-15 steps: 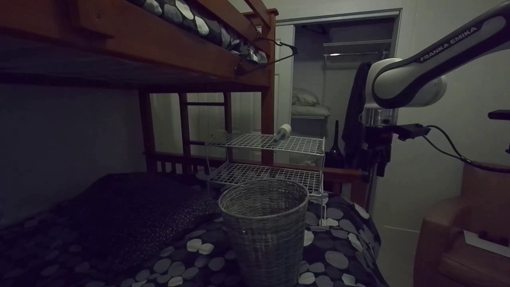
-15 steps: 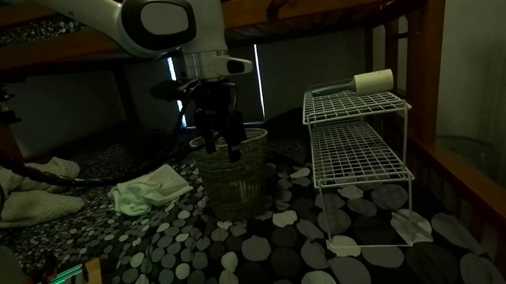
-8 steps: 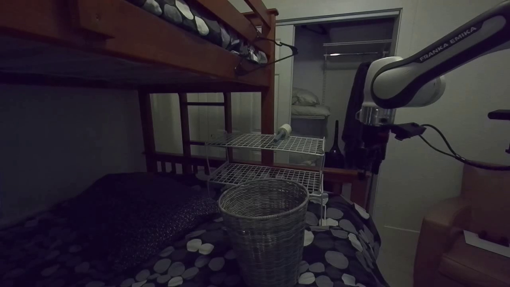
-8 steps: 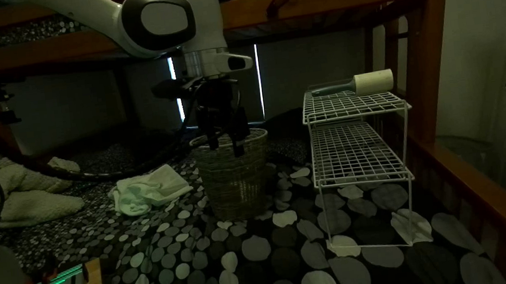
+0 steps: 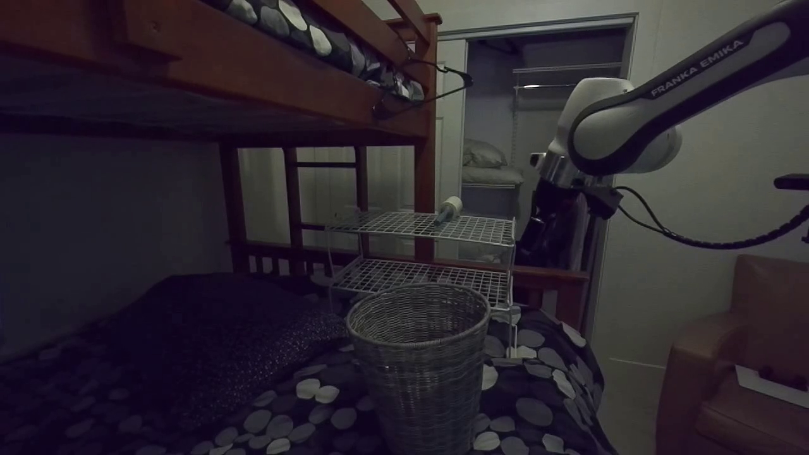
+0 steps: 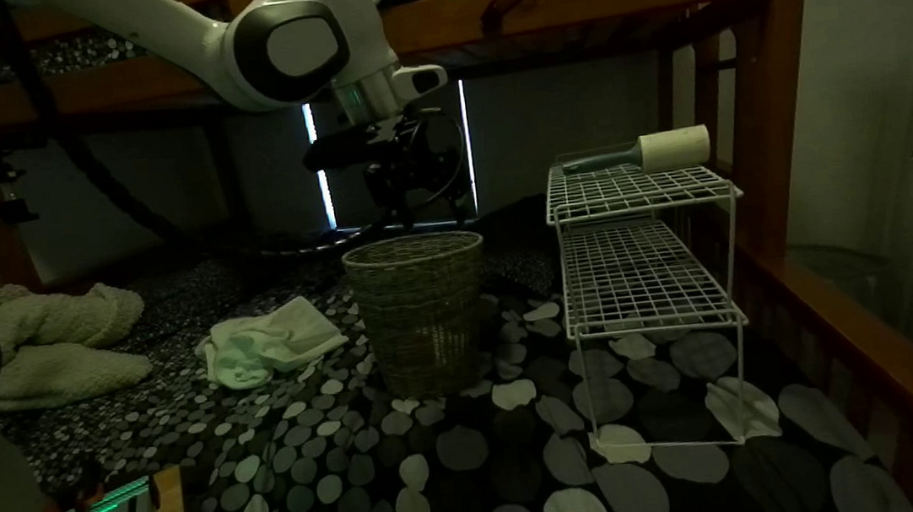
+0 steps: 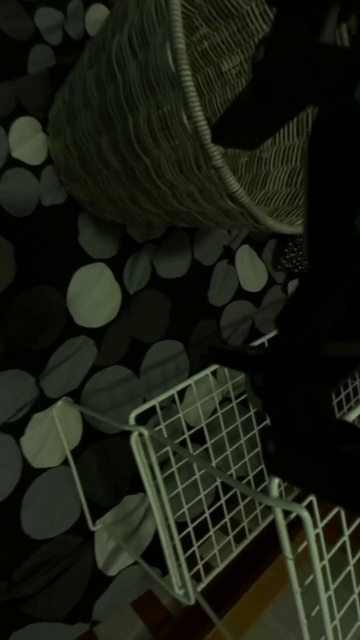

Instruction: Pick up the white teddy from the basket and put it on the bed

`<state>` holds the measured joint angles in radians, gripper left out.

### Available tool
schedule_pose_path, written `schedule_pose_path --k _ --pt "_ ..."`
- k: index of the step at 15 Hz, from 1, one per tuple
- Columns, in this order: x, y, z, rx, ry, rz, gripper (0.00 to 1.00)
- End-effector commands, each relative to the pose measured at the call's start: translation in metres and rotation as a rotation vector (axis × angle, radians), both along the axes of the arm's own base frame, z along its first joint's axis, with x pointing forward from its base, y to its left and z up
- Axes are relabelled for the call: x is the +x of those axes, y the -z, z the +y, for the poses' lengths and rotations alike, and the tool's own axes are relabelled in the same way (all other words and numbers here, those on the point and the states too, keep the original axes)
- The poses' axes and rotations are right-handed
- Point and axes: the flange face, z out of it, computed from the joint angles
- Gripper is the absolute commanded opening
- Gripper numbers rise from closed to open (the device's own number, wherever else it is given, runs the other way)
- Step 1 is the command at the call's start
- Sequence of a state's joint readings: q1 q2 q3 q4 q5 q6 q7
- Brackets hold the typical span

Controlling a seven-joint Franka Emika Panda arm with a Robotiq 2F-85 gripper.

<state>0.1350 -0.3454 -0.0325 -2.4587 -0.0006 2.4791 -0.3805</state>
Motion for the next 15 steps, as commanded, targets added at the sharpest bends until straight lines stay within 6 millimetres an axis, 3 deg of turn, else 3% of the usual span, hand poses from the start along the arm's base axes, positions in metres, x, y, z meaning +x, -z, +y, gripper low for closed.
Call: schedule_pose_path --k 1,2,7,9,12,15 --pt "0.007 0.001 0.024 0.114 -0.098 -0.045 1.0" --pt "0.004 -0.001 0.012 0.057 -0.037 -0.034 1.0" --pt "0.005 0.001 0.018 0.062 -0.05 -0.032 1.0" --pt "0.014 0.002 0.047 0.061 -0.129 -0.061 1.0" --pt "0.031 0.007 0.106 0.05 -0.287 -0.067 1.0" --pt "0.059 0.02 0.148 0.073 -0.369 -0.024 1.0"
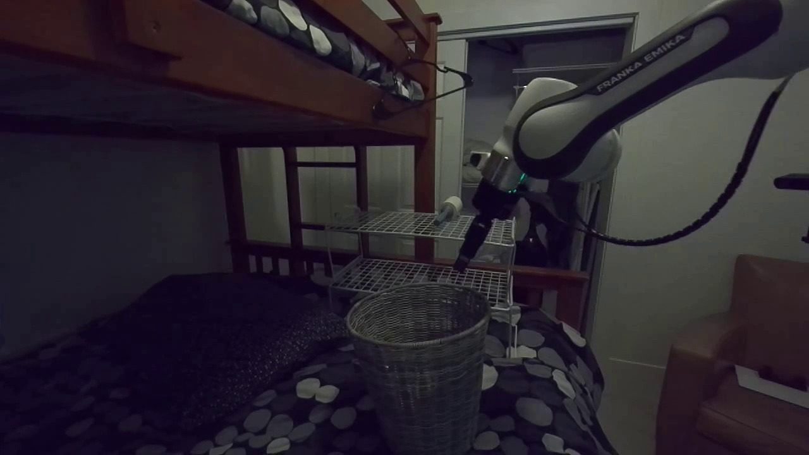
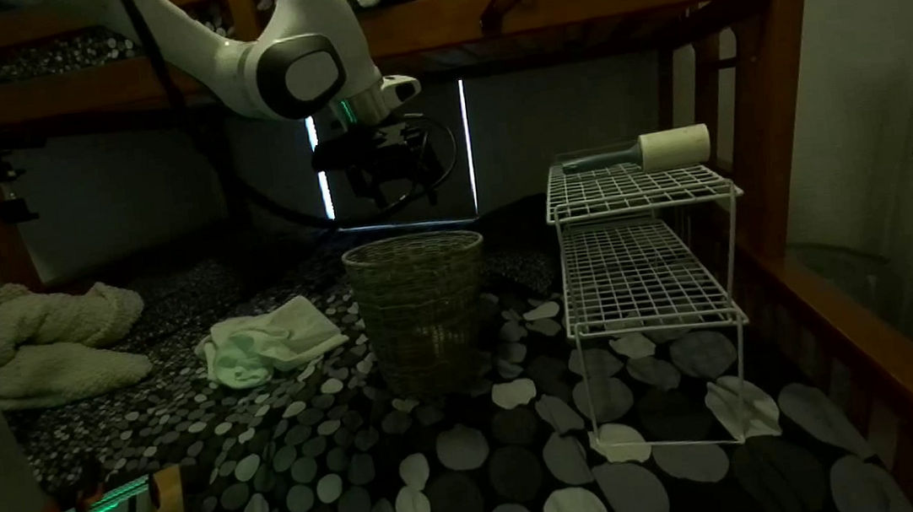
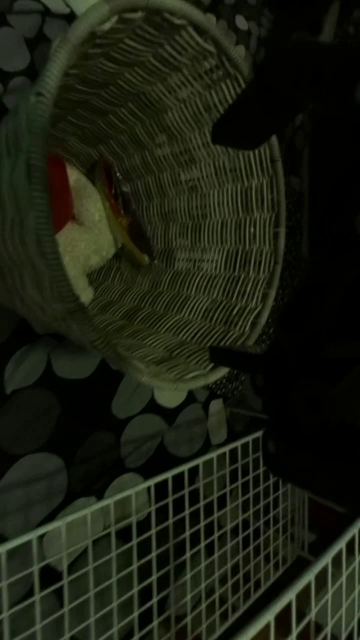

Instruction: Pick up the white teddy from the basket and put it on the bed

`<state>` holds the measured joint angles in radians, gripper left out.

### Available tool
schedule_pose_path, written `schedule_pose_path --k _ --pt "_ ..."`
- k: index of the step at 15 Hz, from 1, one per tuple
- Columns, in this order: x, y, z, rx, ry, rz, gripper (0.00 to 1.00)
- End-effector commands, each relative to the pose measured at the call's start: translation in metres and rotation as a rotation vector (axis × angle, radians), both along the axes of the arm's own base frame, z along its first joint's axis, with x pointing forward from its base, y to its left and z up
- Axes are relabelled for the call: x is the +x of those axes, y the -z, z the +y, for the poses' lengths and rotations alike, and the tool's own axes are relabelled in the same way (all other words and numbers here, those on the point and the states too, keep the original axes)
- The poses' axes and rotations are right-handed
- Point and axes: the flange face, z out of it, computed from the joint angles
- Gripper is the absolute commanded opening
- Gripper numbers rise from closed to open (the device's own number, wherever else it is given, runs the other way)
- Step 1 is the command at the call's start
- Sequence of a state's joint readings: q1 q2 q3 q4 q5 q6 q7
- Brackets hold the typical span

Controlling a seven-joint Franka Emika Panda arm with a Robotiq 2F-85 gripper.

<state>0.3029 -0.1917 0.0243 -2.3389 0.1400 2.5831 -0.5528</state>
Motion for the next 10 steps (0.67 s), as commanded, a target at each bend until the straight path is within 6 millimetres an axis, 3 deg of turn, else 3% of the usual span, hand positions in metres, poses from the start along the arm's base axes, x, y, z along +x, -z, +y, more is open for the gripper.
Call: schedule_pose_path --k 1,4,7,8,9,10 --pt "0.044 0.031 0.045 0.009 -0.066 0.09 1.0" --pt "0.068 0.071 0.068 -0.018 -0.063 0.208 1.0" --pt "0.074 0.116 0.092 -0.095 -0.071 0.33 1.0" --pt "0.077 0.125 0.095 -0.109 -0.089 0.359 1.0" --pt "0.067 0.112 0.089 -0.081 -0.088 0.309 1.0" --pt "0.07 0.121 0.094 -0.083 -0.094 0.321 1.0"
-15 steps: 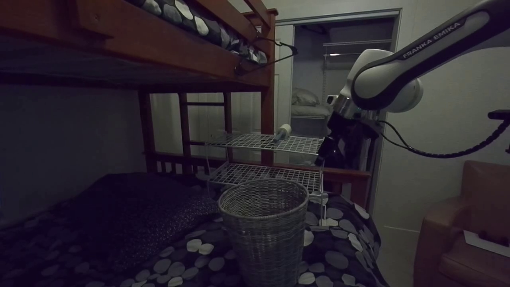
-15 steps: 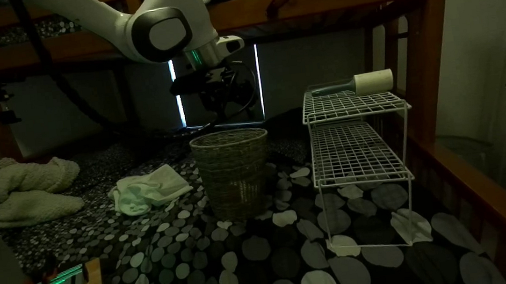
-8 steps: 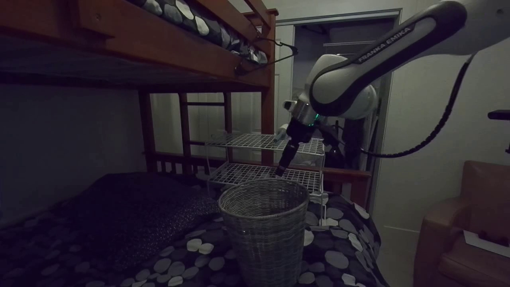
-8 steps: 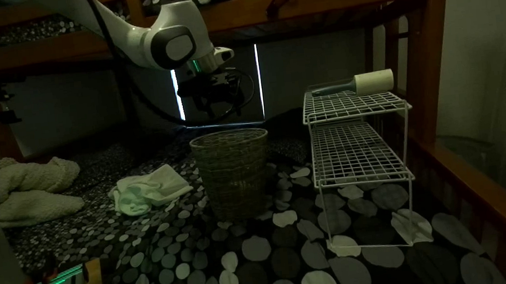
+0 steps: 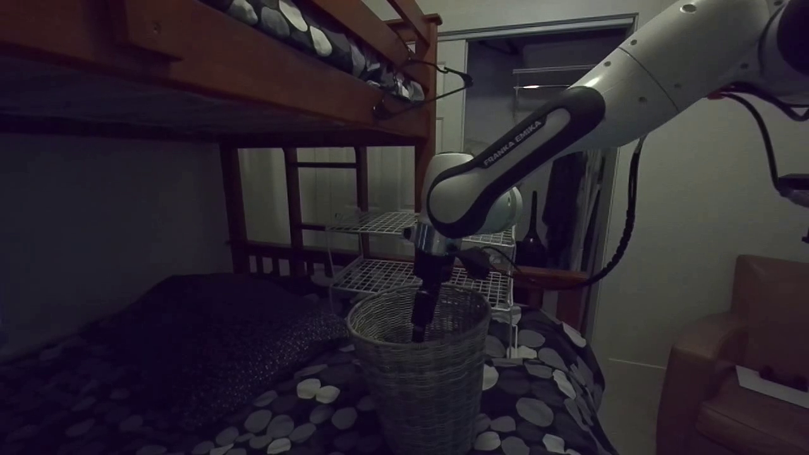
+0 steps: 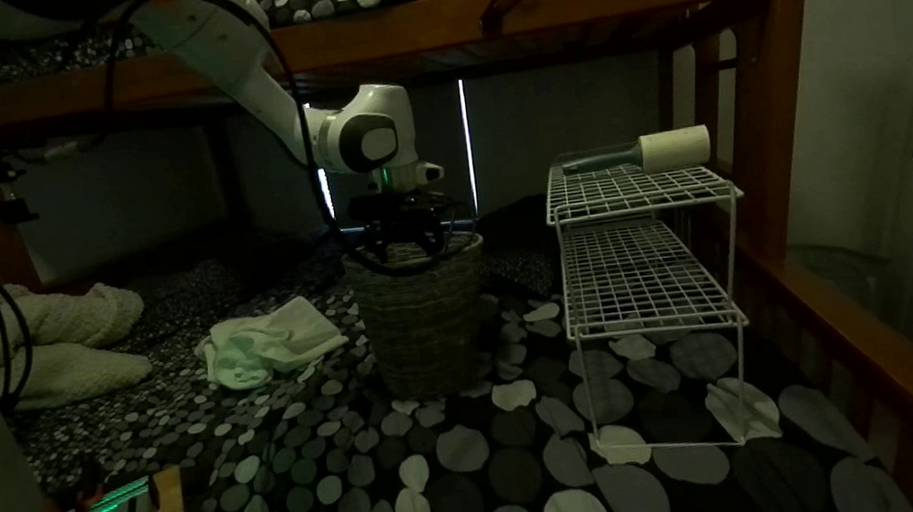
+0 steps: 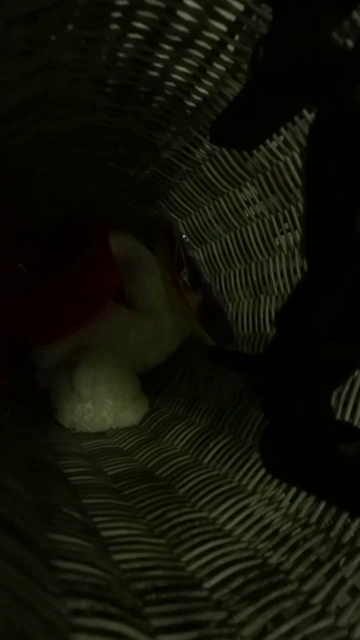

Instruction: Pick up the white teddy from the basket and put it on the bed

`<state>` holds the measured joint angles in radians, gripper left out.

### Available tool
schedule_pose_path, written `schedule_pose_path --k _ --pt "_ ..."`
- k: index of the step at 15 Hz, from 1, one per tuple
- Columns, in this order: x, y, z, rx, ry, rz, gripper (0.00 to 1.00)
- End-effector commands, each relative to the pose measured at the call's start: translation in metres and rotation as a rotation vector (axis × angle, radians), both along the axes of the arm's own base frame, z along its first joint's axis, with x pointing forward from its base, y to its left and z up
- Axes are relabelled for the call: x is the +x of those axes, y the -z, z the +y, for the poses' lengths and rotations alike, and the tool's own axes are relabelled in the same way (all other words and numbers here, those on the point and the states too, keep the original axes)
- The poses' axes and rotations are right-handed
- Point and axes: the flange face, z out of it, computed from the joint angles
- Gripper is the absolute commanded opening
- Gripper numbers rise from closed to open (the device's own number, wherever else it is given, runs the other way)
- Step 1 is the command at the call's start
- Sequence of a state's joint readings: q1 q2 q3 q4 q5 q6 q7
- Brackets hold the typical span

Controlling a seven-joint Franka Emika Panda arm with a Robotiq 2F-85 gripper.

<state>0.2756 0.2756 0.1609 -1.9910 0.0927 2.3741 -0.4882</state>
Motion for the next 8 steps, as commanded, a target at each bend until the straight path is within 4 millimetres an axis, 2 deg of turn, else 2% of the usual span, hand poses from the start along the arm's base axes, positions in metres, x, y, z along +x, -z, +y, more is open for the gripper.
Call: schedule_pose_path --k 1,4,8 --pt "0.001 0.001 0.002 0.002 -0.001 0.003 1.0" --pt "0.005 0.001 0.003 -0.02 0.016 -0.008 1.0" --pt "0.011 0.051 0.025 -0.174 0.048 -0.013 1.0"
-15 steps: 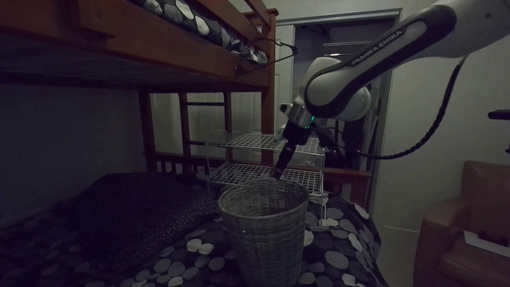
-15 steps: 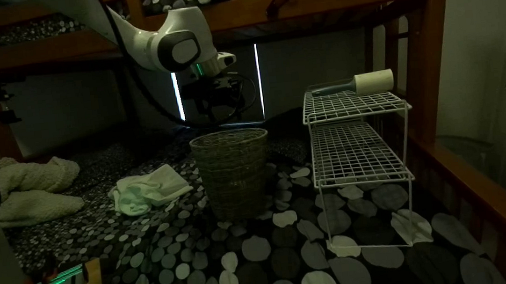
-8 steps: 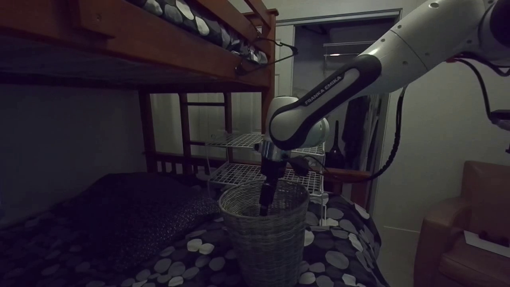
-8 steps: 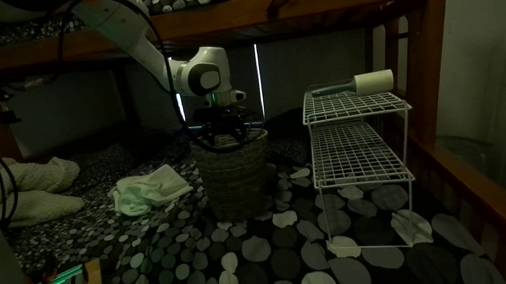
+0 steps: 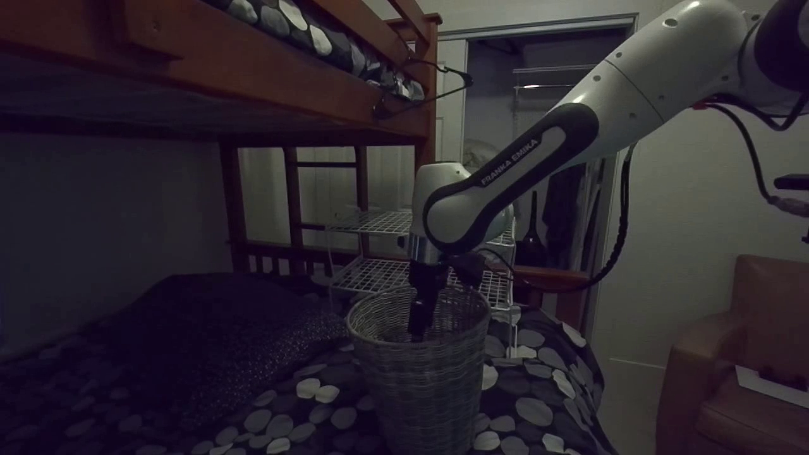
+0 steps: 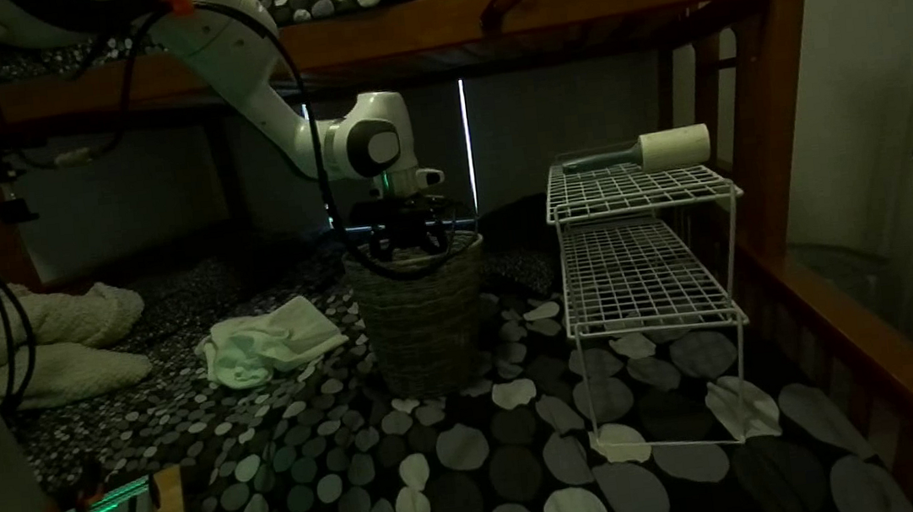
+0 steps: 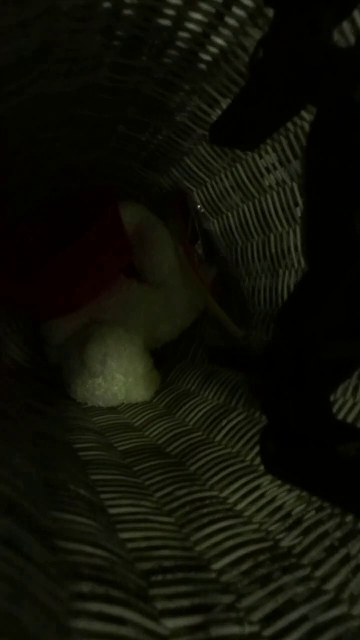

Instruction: Pick up the white teddy from the basket and put it on the bed

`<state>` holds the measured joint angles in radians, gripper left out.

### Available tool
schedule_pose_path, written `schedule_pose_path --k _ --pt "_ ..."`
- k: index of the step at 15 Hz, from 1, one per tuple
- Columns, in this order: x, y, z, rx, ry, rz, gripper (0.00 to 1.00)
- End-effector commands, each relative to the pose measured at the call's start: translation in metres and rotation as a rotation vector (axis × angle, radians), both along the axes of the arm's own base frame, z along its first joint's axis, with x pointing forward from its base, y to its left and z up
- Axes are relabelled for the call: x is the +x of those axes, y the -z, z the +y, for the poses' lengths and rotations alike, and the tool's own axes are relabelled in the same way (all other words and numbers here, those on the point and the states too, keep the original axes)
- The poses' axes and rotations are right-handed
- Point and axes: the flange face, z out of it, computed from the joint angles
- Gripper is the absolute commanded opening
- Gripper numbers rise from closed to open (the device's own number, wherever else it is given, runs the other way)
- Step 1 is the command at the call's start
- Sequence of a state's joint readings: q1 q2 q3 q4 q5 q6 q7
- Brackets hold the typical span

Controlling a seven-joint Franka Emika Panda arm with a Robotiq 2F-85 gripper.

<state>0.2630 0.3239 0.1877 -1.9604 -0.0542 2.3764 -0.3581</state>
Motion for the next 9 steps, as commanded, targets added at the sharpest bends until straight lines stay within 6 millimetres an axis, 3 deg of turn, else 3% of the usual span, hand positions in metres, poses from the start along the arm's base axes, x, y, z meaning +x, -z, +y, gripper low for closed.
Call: schedule_pose_path --k 1,4,9 --pt "0.005 0.047 0.02 -0.132 0.034 0.014 1.0" --pt "0.003 0.076 0.038 -0.203 0.021 0.027 1.0" --pt "-0.002 0.108 0.063 -0.265 -0.019 0.026 1.0"
